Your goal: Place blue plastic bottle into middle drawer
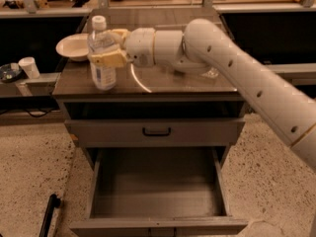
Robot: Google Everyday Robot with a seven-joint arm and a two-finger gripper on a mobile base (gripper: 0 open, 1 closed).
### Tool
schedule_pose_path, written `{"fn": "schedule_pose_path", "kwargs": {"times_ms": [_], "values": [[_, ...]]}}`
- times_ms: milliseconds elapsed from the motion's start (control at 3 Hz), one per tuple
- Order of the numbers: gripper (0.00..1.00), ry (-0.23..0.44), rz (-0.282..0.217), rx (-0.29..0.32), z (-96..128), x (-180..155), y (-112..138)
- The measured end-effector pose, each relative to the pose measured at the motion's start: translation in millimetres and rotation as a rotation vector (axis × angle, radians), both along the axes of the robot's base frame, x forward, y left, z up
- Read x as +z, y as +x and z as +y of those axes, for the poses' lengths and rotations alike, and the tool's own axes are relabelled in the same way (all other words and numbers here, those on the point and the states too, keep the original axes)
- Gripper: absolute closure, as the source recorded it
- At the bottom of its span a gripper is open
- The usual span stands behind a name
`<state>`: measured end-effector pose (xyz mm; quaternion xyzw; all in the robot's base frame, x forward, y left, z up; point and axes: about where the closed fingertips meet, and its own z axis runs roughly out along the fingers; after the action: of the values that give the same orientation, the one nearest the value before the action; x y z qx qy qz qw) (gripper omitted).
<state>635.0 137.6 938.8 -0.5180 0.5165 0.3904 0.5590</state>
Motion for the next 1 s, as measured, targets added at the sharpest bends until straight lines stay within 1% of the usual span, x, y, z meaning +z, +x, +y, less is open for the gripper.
{"fn": "schedule_pose_path", "kwargs": {"times_ms": [333, 667, 1000], "values": [[1.00, 0.127, -0.138, 0.176, -2, 26, -56], [1.00, 0.125, -0.224, 0.243, -12, 22, -100], [1.00, 0.101, -0.242, 0.234, -32, -8, -124]]}}
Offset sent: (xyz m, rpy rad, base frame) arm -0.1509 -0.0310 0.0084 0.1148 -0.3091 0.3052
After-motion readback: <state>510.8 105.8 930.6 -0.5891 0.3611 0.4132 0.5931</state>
